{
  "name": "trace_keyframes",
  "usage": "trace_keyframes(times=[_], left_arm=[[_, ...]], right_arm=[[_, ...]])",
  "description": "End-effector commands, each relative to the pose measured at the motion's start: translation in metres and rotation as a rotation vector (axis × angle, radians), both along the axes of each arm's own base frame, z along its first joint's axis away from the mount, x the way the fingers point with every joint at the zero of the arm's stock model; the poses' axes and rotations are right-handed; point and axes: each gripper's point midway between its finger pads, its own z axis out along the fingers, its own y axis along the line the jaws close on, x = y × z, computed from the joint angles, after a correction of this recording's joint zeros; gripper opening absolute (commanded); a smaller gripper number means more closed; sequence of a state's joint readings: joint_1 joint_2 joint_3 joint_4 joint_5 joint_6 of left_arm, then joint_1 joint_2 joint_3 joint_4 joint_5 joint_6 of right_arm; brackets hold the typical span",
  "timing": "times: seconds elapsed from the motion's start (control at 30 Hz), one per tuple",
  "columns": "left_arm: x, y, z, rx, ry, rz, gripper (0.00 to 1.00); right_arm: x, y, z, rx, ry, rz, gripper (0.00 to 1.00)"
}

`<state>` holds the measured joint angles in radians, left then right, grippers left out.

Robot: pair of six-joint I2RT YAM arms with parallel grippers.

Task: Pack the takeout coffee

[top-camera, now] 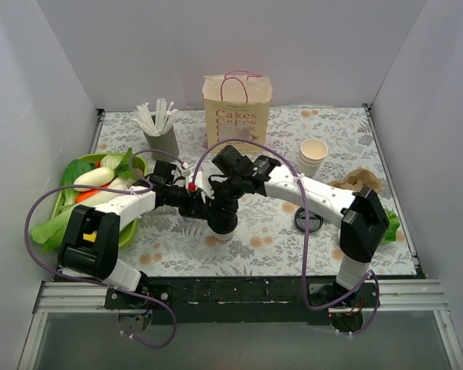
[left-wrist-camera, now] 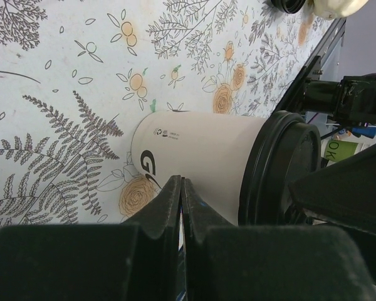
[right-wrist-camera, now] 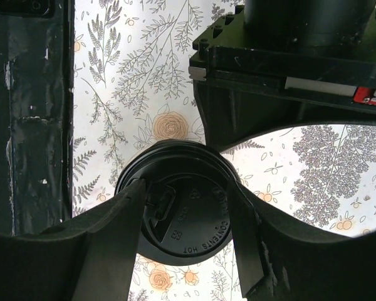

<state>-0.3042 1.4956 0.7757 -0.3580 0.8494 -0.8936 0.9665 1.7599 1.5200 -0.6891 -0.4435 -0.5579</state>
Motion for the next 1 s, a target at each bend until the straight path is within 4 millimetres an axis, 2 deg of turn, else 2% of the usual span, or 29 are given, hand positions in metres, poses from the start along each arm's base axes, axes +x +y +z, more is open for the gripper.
trace_keyframes(times=[0.0, 0.43, 0.7, 0.9, 0.97], left_arm=[[0.002, -0.003, 0.012, -0.034, -0.055, -0.01, 0.0], [0.003, -0.003, 0.011, -0.027, -0.058, -0.003, 0.0], [0.003, -0.002, 0.013, -0.02, -0.065, 0.001, 0.0], [0.013, 0.004, 0.015, 0.037, -0.099, 0.039, 0.0], [0.016, 0.006, 0.019, 0.053, -0.119, 0.046, 0.0]], right_arm=[[0.0, 0.011, 0.015, 0.03, -0.03, 0.032, 0.62], [-0.008, 0.007, 0.014, 0.022, -0.022, 0.058, 0.62], [-0.007, 0.007, 0.005, 0.003, -0.013, 0.049, 0.63], [-0.004, 0.007, 0.003, -0.006, -0.023, 0.041, 0.63], [-0.002, 0.01, 0.009, 0.009, -0.034, 0.045, 0.63]])
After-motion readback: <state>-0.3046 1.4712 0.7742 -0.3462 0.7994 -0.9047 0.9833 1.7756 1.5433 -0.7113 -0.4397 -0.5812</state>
